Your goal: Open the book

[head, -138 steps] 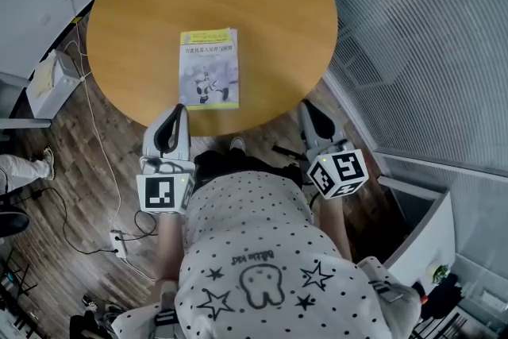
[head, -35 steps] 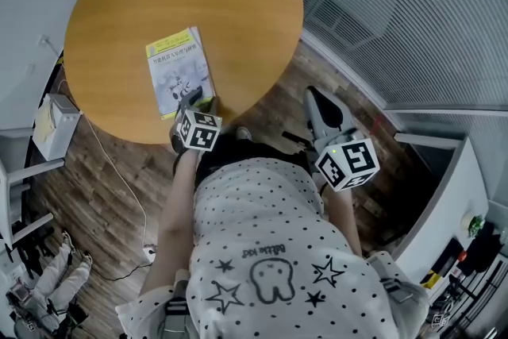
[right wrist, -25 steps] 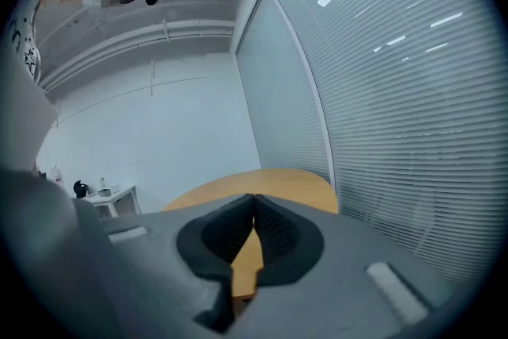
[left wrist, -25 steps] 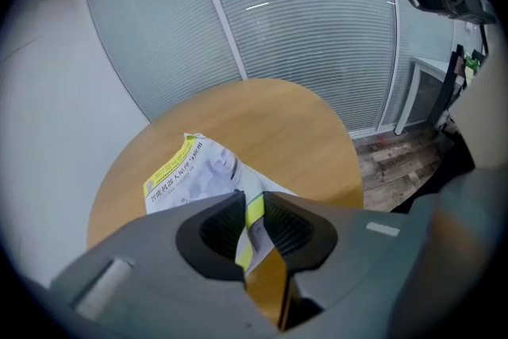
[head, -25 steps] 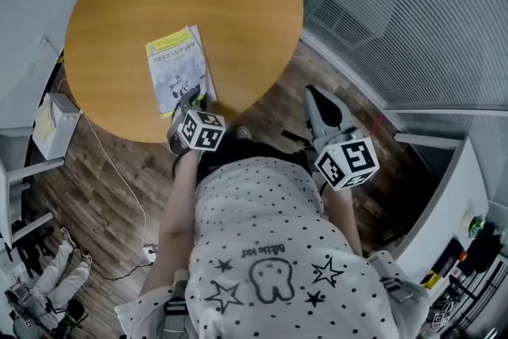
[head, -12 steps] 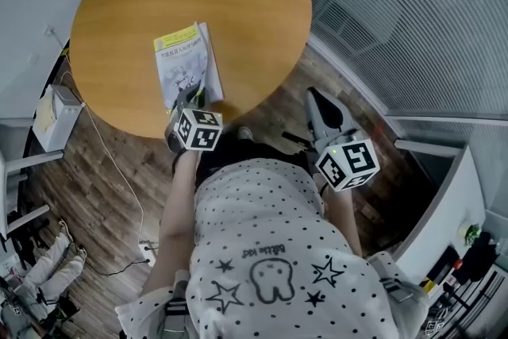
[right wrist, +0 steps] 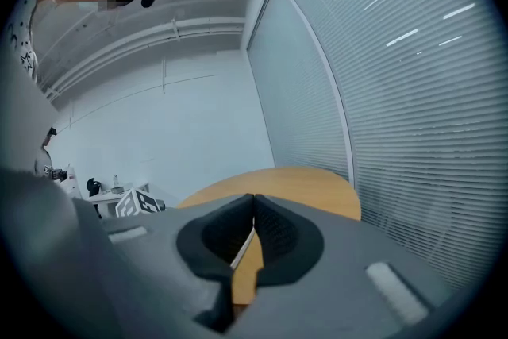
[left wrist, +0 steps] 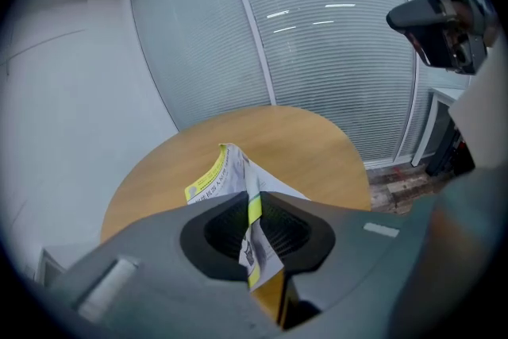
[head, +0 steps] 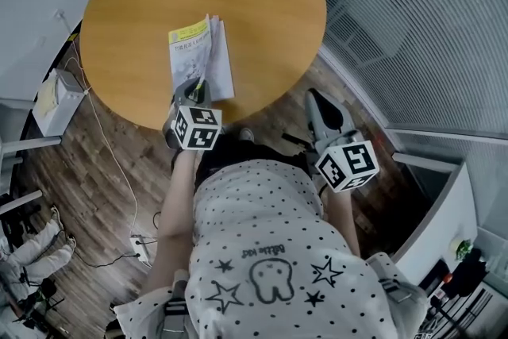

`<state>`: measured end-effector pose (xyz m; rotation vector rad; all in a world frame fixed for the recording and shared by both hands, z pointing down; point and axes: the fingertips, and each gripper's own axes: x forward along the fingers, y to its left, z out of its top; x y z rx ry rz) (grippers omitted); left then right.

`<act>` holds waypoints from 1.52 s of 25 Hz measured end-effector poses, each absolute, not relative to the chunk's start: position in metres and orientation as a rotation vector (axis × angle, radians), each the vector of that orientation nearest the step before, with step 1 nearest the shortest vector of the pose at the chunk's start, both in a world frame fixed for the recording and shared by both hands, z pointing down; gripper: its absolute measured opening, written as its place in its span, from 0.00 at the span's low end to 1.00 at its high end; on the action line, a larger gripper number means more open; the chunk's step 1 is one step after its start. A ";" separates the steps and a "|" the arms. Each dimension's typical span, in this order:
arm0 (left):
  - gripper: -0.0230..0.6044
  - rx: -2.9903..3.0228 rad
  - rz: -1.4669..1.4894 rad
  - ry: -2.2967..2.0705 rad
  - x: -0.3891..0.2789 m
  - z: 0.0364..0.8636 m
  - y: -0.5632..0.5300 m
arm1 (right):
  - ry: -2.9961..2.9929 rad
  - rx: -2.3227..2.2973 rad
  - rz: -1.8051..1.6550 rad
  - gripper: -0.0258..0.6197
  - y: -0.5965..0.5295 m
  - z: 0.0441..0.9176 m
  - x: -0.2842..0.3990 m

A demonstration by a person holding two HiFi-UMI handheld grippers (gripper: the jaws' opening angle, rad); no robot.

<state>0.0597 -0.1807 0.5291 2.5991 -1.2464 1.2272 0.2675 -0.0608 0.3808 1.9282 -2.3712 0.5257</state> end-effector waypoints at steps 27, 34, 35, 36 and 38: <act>0.11 2.570 1.084 -1.448 -0.008 0.498 -0.195 | -2.410 1.846 0.492 0.05 -0.078 0.379 0.229; 0.11 2.552 1.071 -1.497 -0.029 0.492 -0.197 | -2.421 1.833 0.484 0.05 -0.079 0.378 0.220; 0.11 2.547 1.070 -1.505 -0.032 0.491 -0.197 | -2.421 1.830 0.482 0.05 -0.079 0.378 0.218; 0.11 2.542 1.068 -1.511 -0.036 0.491 -0.197 | -2.422 1.827 0.481 0.05 -0.079 0.378 0.217; 0.11 2.533 1.065 -1.521 -0.042 0.491 -0.198 | -2.423 1.823 0.480 0.05 -0.081 0.378 0.215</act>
